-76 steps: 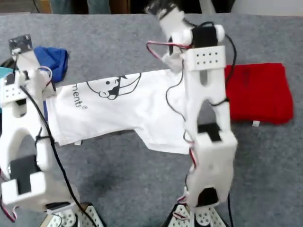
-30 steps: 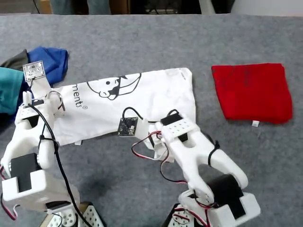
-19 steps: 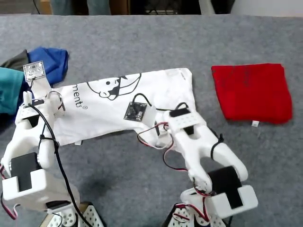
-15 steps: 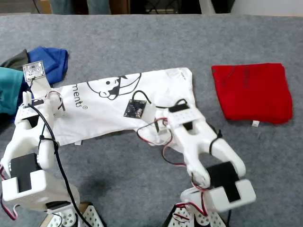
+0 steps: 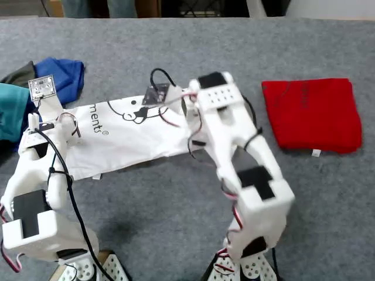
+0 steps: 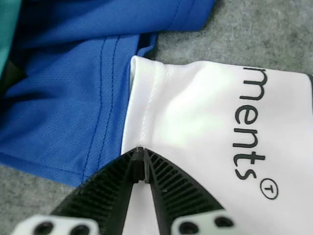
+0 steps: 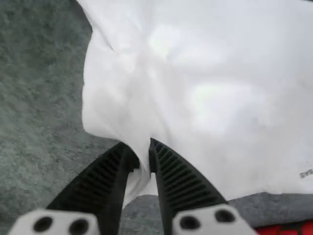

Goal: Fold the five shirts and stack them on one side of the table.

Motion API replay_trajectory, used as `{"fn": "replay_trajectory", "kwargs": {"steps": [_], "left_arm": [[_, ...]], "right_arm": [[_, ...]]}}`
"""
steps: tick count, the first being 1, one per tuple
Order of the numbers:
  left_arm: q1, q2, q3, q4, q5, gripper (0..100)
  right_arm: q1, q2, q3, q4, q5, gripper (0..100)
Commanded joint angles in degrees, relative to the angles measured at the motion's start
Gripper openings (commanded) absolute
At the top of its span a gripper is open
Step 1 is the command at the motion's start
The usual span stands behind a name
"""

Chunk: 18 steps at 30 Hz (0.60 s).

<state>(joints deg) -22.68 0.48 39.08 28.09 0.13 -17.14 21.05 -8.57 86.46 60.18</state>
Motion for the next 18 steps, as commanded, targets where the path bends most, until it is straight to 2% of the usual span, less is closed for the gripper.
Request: {"fn": "replay_trajectory", "kwargs": {"steps": [1,4,8,14,16,18], "left_arm": [[0.1,-0.4,-2.8,0.2,-0.1,3],[0.1,-0.4,-2.7,0.2,-0.1,3],[0.1,-0.4,-2.6,0.2,-0.1,3],[0.1,-0.5,-2.6,0.2,-0.1,3],[0.1,-0.5,-2.6,0.2,-0.1,3],[0.2,-0.5,-2.6,0.2,-0.1,3]], "right_arm": [[0.4,8.5,-17.7,6.7,4.7,1.4],[0.4,17.6,-30.5,11.8,7.9,1.5],[0.2,28.0,-45.5,13.6,9.1,1.5],[-0.9,37.1,-57.9,13.6,11.0,2.2],[-1.1,38.0,-59.9,13.7,11.0,8.4],[-1.4,38.0,-60.6,13.7,11.0,19.0]]}}
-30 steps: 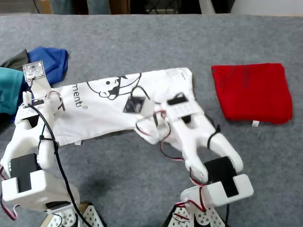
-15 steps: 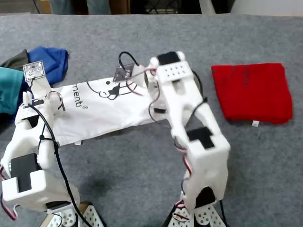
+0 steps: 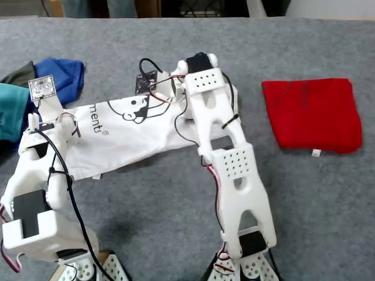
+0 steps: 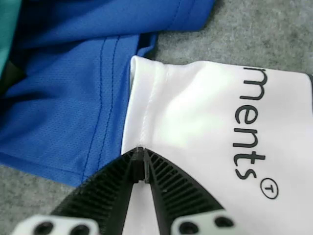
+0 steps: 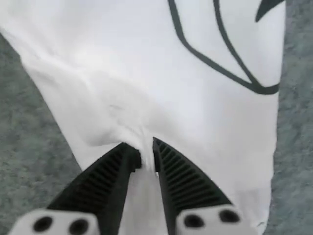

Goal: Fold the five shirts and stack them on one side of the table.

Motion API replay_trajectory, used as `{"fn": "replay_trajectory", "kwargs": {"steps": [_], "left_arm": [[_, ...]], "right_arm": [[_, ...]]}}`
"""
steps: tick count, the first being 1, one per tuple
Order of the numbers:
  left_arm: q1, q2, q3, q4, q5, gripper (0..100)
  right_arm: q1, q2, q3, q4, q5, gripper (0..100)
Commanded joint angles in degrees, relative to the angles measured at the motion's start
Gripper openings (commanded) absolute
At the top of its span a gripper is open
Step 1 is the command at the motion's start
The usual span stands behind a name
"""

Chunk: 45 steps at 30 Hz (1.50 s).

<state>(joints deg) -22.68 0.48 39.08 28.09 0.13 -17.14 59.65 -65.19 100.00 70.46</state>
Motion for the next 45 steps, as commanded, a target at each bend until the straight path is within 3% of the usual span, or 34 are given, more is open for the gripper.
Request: {"fn": "replay_trajectory", "kwargs": {"steps": [1,4,15,24,31,34,42,45], "left_arm": [[0.2,-0.5,-2.6,0.2,-0.1,3],[0.3,-0.7,-2.5,0.2,-0.1,3],[0.4,-0.7,-2.6,0.2,-0.1,3],[0.0,-0.7,-2.4,0.2,-0.2,3],[0.0,-0.7,-2.4,0.2,-0.2,3],[0.0,-0.7,-2.4,0.2,-0.2,3],[0.0,-0.8,-2.5,0.2,-0.2,3],[-0.1,-0.9,-2.9,0.3,-0.2,3]], "right_arm": [[-1.6,-0.6,-4.3,0.8,0.5,24.2],[-1.5,-1.5,-4.4,1.2,0.3,28.4],[-1.5,-14.1,-3.7,1.2,-9.2,6.0],[4.2,-17.5,11.9,0.8,-19.3,5.3],[8.7,-9.3,19.7,-11.9,-21.5,5.3],[9.5,-6.2,17.9,-14.8,-22.9,5.3],[9.1,-5.9,-1.0,1.1,-24.4,5.3],[9.2,-6.9,-4.5,1.3,-26.4,5.3]]}}
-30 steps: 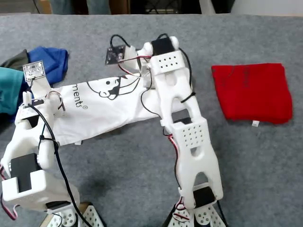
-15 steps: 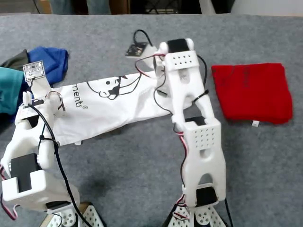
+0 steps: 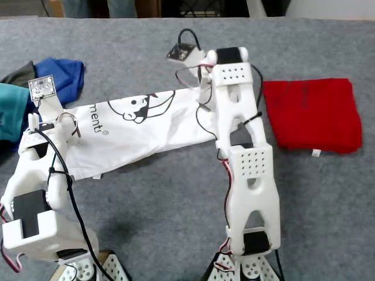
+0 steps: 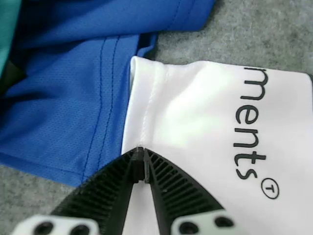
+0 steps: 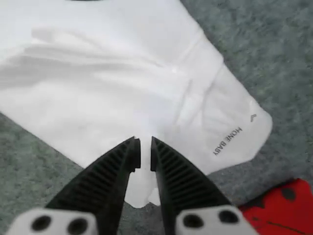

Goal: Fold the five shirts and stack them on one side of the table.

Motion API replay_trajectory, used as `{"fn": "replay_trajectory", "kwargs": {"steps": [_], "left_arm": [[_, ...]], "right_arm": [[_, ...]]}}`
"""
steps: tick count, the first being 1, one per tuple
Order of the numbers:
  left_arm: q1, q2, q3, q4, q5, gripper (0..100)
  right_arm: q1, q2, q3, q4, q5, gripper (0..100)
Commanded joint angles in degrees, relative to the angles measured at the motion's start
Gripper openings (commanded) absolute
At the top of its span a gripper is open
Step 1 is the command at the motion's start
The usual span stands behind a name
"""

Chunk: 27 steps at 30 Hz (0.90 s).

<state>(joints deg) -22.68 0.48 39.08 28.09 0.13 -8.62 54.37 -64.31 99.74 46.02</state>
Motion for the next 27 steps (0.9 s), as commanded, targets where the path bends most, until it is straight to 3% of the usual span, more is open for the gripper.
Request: {"fn": "replay_trajectory", "kwargs": {"steps": [1,8,12,15,19,27], "left_arm": [[-0.1,-1.1,-3.2,0.4,-0.2,3],[0.0,-13.3,-9.6,18.2,-0.6,3],[-3.7,-16.0,-10.9,24.4,-3.3,14],[-4.1,-12.3,-10.2,24.7,-3.8,20],[-5.0,-2.9,-13.3,24.9,-3.9,20],[-6.1,15.7,-23.6,25.8,-3.9,20]], "right_arm": [[0.5,-2.6,-5.4,1.6,-2.7,5.3],[-3.0,-16.7,6.3,1.6,-5.9,5.3],[-4.4,-26.7,20.6,1.5,-5.5,5.3],[-4.4,-32.2,30.3,1.5,-5.5,5.3],[-4.1,-37.1,38.5,1.4,-5.5,5.3],[-4.2,-39.3,40.6,1.1,-5.8,5.3]]}}
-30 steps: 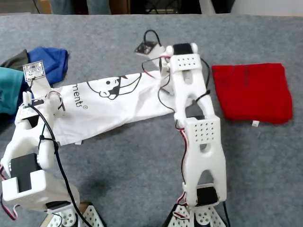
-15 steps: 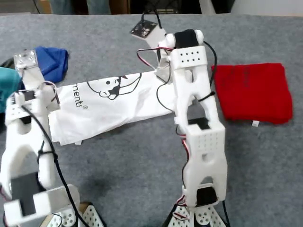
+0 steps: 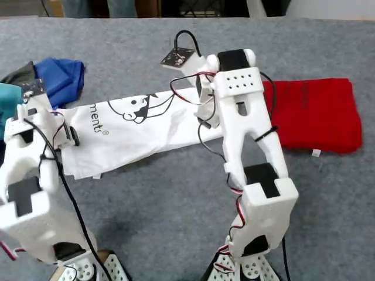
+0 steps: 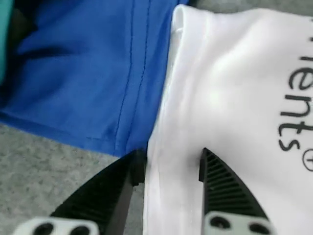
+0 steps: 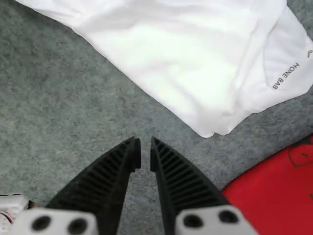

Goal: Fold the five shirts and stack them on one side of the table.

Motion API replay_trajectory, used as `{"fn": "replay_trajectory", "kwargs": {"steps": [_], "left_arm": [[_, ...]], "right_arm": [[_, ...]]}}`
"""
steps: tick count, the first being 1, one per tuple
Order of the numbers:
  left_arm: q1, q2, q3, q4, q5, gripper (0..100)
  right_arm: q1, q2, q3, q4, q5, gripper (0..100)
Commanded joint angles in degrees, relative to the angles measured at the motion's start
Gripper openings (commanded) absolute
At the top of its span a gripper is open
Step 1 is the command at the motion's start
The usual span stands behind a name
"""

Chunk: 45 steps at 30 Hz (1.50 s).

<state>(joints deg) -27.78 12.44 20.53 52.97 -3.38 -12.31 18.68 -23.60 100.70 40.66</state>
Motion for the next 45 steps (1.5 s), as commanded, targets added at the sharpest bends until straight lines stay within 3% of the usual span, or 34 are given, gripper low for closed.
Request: {"fn": "replay_trajectory", "kwargs": {"steps": [1,6,10,18,29,35,45], "left_arm": [[-1.1,4.7,-6.7,3.3,-0.4,20],[0.8,11.8,-15.2,15.6,-3.9,20],[0.7,18.9,-23.4,22.9,-0.4,20],[0.8,31.9,-40.7,34.2,0.4,3],[1.6,37.7,-55.4,38.6,0.5,3],[6.0,36.3,-65.6,44.2,3.4,3],[14.5,29.5,-70.0,47.8,5.5,3]], "right_arm": [[-0.5,-3.6,-0.1,0.1,-0.4,5.3],[-0.6,-3.6,-0.1,0.1,-0.4,5.3],[-0.6,-3.8,-0.1,0.1,-0.4,5.3],[-0.4,-3.8,-0.1,0.1,-0.4,5.3],[-0.4,-3.9,-1.3,0.1,-0.5,5.3],[0.2,-3.9,-5.1,0.4,-0.2,5.3],[8.5,-3.5,-25.7,0.1,-0.2,5.5]]}}
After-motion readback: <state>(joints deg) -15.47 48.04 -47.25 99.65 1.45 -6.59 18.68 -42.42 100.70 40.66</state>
